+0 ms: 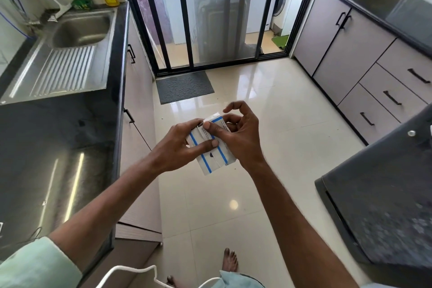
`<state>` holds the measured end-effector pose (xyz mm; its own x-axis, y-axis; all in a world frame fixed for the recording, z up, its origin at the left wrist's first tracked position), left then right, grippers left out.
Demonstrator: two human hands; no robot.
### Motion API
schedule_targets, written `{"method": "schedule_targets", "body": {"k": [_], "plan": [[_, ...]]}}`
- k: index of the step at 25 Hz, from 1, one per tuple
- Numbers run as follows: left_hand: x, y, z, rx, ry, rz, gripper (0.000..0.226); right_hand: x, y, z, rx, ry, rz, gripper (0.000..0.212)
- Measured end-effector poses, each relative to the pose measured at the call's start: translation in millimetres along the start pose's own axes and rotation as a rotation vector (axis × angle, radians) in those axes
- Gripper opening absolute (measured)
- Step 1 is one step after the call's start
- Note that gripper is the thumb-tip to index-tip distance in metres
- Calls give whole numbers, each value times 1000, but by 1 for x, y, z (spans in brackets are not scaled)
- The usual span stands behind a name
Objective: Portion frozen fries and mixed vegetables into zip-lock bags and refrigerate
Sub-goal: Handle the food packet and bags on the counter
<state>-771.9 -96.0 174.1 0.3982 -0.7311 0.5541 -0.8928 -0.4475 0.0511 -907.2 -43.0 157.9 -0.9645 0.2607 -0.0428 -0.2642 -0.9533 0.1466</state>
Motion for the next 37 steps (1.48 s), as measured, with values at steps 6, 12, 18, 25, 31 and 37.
{"method": "schedule_targets", "body": {"k": [6,12,18,25,31,37], "plan": [[-3,2,6,17,-102,-120,15,4,0,0,17,8,57,41],[15,10,13,51,-9,-285,14,16,4,15,186,-370,-109,45],[27,34,-4,37,-26,-307,18,30,24,4,77,-440,151,59],[-6,85,-10,5,115,-263,27,86,30,-11,34,-329,70,35],[-17,145,-16,-49,118,-298,19,126,52,-26,23,-201,63,33],[-15,220,-1,-59,92,-302,19,174,95,-43,-2,-190,37,34]]}}
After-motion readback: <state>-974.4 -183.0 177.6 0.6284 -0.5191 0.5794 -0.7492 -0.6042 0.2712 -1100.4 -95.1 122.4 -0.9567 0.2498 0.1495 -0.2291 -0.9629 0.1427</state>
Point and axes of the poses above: each hand's wrist, its own y-axis towards the middle knuckle, its own x-axis out of the back of the hand, z = x × y, the point moved 9 cm from there along y, towards the middle knuckle, and after that the axes turned 11 degrees about z, right-handed, at the moved point
